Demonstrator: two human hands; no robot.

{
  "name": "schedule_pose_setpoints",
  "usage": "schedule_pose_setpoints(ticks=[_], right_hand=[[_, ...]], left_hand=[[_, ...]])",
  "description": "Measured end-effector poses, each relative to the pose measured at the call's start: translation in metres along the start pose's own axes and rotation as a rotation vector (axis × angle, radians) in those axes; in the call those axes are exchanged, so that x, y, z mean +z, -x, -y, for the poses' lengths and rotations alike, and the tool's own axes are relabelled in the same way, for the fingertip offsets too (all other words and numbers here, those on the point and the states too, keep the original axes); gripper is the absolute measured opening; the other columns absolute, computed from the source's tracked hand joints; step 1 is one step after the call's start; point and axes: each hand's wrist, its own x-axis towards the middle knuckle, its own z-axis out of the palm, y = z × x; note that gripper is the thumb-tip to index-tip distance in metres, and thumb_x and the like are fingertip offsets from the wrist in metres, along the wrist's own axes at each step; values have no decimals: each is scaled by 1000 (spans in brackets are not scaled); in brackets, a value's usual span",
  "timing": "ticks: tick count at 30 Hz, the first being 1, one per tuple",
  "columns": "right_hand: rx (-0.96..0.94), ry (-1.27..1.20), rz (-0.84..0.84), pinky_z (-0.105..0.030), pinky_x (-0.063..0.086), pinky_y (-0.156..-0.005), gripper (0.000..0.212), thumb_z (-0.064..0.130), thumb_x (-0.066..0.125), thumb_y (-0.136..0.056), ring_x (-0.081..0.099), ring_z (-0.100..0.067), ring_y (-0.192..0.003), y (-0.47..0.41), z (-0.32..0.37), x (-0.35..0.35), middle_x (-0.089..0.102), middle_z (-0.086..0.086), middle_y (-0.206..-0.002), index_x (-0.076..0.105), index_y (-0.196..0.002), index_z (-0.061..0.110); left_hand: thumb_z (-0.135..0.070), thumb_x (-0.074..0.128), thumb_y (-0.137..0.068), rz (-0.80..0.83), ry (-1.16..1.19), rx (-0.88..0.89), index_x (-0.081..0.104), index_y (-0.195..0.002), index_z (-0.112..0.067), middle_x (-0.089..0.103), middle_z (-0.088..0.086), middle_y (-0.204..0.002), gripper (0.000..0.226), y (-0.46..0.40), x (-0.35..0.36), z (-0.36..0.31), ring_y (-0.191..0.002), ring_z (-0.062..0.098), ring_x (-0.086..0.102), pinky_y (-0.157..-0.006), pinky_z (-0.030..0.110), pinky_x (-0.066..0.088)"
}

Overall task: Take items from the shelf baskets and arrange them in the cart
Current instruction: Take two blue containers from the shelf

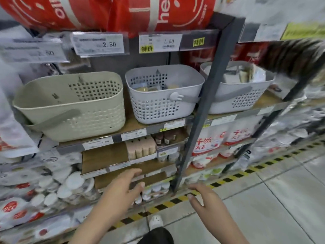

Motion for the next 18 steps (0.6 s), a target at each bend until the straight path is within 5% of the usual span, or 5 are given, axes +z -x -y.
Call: schedule_pose_setpoints(ticks=[8, 11, 18], right_hand=[[-254, -50, -72, -15, 48, -81, 19, 35, 50, -97, 50, 9, -99, -87, 48, -74, 51, 30, -106, 46, -103, 53], [-392, -60, -174, -9, 44, -80, 27, 30, 53, -96, 50, 12, -102, -119, 71, -104, 53, 31, -107, 46, -99, 55], [-591, -114, -333, -5, 40, -82, 19, 20, 55, -95, 53, 8, -102, -185, 104, -146, 57, 28, -103, 63, -111, 28]], left_hand=[[-33, 59, -89, -254, 148, 74, 57, -110, -40, 62, -24, -112, 22, -77, -59, -37, -108, -2, 57, -95, 29, 47], [-33, 57, -89, -333, 198, 173, 60, -106, -43, 64, -31, -103, 21, -108, -81, -64, -102, -12, 57, -89, 16, 45], [-19, 56, -92, -483, 45, 322, 63, -109, -29, 62, -21, -103, 21, -184, -119, -106, -91, -11, 56, -76, 0, 39]])
